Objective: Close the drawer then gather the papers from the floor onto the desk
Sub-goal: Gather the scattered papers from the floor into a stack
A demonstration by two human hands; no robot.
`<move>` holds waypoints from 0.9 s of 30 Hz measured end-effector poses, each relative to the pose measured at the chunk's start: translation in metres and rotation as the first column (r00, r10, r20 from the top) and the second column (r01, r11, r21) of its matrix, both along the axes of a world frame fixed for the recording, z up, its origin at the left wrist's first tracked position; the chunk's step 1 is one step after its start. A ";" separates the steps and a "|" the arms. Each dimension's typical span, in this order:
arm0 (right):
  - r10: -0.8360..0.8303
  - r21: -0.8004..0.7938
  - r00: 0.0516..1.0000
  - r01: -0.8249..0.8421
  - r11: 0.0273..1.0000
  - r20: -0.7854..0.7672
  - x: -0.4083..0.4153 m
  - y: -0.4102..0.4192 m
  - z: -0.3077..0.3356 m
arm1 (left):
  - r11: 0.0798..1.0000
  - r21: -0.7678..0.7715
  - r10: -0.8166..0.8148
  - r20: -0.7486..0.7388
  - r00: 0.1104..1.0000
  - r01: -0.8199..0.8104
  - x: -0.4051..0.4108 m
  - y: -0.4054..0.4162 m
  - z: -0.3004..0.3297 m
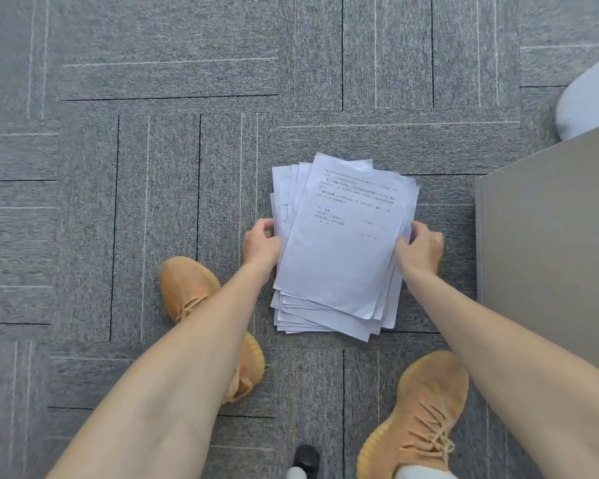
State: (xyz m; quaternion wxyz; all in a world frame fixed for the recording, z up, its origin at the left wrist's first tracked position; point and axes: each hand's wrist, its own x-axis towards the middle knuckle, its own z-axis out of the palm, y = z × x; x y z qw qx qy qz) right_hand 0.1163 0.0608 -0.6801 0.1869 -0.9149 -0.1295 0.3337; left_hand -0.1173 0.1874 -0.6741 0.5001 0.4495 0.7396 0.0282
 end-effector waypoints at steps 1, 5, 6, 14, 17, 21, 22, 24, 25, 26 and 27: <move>-0.022 -0.040 1.000 0.023 0.999 0.021 0.000 -0.003 0.000 | 1.000 0.017 0.019 -0.019 1.000 -0.018 0.001 0.000 0.000; -0.002 -0.148 1.000 0.005 0.989 0.023 -0.009 -0.004 -0.001 | 0.995 -0.014 0.094 -0.015 0.996 -0.094 0.010 -0.003 0.007; 0.015 -0.154 1.000 -0.011 0.988 0.027 -0.012 -0.003 -0.002 | 0.995 -0.025 0.099 -0.013 0.995 -0.099 0.013 -0.003 0.009; 0.002 -0.075 1.000 -0.004 0.997 -0.024 -0.017 0.000 -0.002 | 0.974 -0.130 0.203 0.117 0.972 -0.188 0.017 -0.003 0.011; 0.085 -0.028 0.995 -0.086 0.996 -0.055 -0.023 0.000 -0.003 | 0.976 -0.162 0.170 0.149 0.974 -0.145 0.022 -0.006 0.010; 0.197 -0.010 0.980 -0.197 0.980 -0.026 -0.030 -0.001 -0.001 | 0.990 -0.132 -0.043 0.054 0.998 0.050 0.029 -0.010 0.015; 0.200 -0.021 0.980 -0.200 0.980 -0.004 -0.031 0.000 0.001 | 0.985 -0.146 -0.088 0.044 0.995 0.093 0.031 -0.011 0.016; 0.181 -0.051 0.983 -0.180 0.982 0.021 -0.033 0.001 0.003 | 0.970 -0.187 -0.149 0.056 0.987 0.157 0.031 -0.010 0.020; 0.169 -0.054 0.985 -0.168 0.984 0.023 -0.034 0.001 0.003 | 0.961 -0.204 -0.173 0.081 0.982 0.186 0.031 -0.009 0.021; 0.153 -0.046 0.988 -0.152 0.987 0.023 -0.034 0.002 0.005 | 0.954 -0.206 -0.196 0.113 0.974 0.217 0.029 -0.008 0.020; 0.136 -0.037 0.990 -0.135 0.990 0.026 -0.033 0.002 0.006 | 0.949 -0.209 -0.204 0.159 0.966 0.235 0.027 -0.007 0.022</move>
